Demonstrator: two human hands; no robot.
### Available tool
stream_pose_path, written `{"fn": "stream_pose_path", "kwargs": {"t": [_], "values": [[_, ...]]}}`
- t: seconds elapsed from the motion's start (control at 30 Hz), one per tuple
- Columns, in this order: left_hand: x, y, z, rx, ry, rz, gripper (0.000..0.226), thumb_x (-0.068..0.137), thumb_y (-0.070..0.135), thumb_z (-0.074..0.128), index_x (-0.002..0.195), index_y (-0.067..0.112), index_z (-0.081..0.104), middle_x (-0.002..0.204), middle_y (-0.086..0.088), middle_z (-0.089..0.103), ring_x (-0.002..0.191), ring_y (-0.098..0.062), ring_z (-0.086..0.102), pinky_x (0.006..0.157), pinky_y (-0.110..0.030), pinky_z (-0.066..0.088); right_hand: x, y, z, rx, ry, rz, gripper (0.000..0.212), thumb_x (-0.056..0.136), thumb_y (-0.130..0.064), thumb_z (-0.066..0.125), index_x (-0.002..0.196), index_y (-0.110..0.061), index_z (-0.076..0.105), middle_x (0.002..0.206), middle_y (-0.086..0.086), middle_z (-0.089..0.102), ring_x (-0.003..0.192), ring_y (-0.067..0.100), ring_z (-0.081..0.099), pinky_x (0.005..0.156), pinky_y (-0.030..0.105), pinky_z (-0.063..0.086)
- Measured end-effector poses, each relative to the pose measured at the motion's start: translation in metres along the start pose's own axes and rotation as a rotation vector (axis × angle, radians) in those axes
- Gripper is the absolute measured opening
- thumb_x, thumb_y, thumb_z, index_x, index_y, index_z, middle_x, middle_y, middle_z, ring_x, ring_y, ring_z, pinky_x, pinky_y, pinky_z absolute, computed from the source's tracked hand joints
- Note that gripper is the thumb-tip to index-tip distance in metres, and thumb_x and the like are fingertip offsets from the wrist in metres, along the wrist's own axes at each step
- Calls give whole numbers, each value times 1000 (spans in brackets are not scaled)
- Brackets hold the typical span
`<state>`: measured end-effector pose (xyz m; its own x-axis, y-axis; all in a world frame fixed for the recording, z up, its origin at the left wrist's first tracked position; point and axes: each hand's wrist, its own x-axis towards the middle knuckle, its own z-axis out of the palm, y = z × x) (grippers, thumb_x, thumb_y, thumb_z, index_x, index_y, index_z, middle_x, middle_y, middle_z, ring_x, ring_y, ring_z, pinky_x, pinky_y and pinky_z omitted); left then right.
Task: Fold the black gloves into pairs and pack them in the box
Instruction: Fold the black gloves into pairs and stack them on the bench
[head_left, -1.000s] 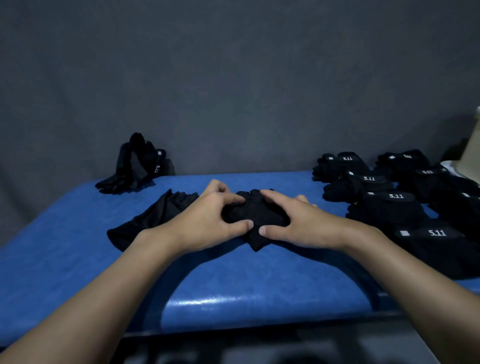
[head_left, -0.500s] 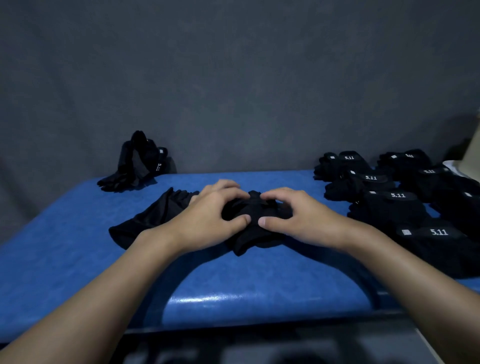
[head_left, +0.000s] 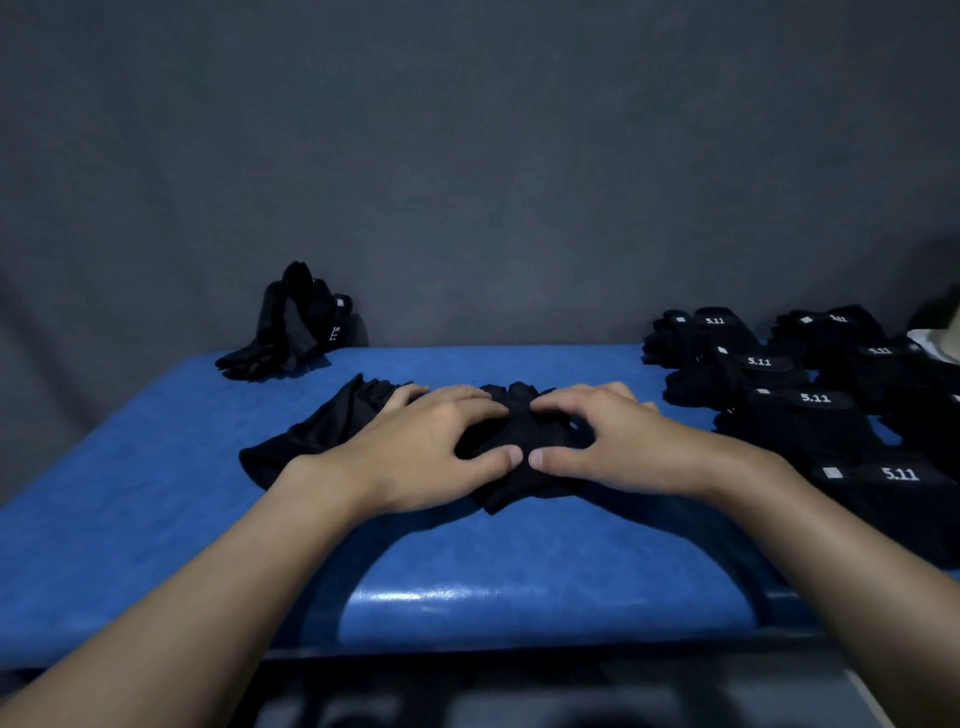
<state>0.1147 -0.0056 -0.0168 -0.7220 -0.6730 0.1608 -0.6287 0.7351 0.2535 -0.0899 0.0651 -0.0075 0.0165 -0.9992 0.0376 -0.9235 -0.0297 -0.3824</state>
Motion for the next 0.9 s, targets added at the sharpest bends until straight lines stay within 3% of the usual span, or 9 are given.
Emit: {"fn": "stream_pose_path", "kwargs": {"t": [0.1, 0.3, 0.37, 0.47, 0.57, 0.67, 0.73, 0.8, 0.9], "values": [[-5, -5, -13, -55, 99, -12, 56, 84, 67, 35, 128, 39, 56, 128, 23, 56, 120, -1, 49, 112, -40, 30, 4, -11, 1, 55, 118, -51, 45, 88, -51, 60, 131, -39, 52, 125, -20, 52, 129, 10, 31, 104, 36, 24], [-28, -57, -43, -42, 150, -288, 42, 90, 50, 54, 128, 31, 61, 133, 9, 58, 126, -14, 53, 108, -46, 40, 8, -39, 15, 51, 126, -184, 42, 90, -45, 61, 130, -36, 54, 129, -20, 52, 129, 6, 31, 106, 32, 19], [-38, -72, -47, -17, 93, -373, 37, 93, 40, 59, 129, 30, 60, 133, 2, 58, 122, -19, 55, 104, -40, 43, 10, -45, 21, 32, 88, -217, 38, 89, -46, 61, 126, -40, 54, 127, -20, 54, 125, 7, 33, 100, 31, 18], [-51, -82, -46, -18, 24, -416, 36, 95, 33, 61, 131, 30, 59, 118, 1, 64, 106, -17, 59, 86, -23, 41, 13, -53, 27, -5, 98, -235, 33, 89, -46, 60, 121, -43, 56, 120, -21, 55, 120, 8, 36, 99, 33, 20], [-58, -85, -44, -82, 37, -431, 34, 94, 36, 62, 128, 34, 61, 116, 11, 65, 112, -10, 59, 94, -24, 41, 16, -61, 31, -35, 117, -248, 40, 89, -47, 59, 128, -41, 53, 127, -24, 51, 124, 6, 34, 99, 31, 17], [-61, -90, -41, -90, 45, -446, 33, 89, 46, 63, 121, 41, 64, 107, 21, 63, 113, -9, 59, 106, -44, 42, 19, -68, 34, -27, 113, -272, 42, 90, -47, 57, 131, -39, 52, 129, -25, 50, 125, 4, 32, 98, 30, 15], [-61, -92, -40, -105, 62, -446, 35, 87, 47, 65, 119, 37, 66, 111, 21, 58, 114, -10, 57, 107, -46, 39, 20, -72, 36, -22, 116, -285, 41, 91, -47, 57, 131, -39, 52, 129, -25, 50, 125, 3, 32, 98, 30, 14], [-61, -91, -40, -139, 98, -426, 35, 89, 41, 68, 122, 28, 66, 117, 18, 54, 116, -8, 54, 106, -31, 38, 21, -75, 37, -8, 116, -294, 39, 91, -46, 56, 129, -39, 52, 128, -25, 51, 124, 3, 32, 98, 29, 13], [-59, -84, -46, -160, 229, -328, 37, 93, 27, 66, 128, 14, 65, 123, 12, 51, 112, -3, 50, 86, 1, 29, 23, -77, 37, 31, 129, -293, 38, 92, -44, 56, 129, -39, 51, 127, -24, 52, 124, 2, 33, 99, 27, 14]]}}
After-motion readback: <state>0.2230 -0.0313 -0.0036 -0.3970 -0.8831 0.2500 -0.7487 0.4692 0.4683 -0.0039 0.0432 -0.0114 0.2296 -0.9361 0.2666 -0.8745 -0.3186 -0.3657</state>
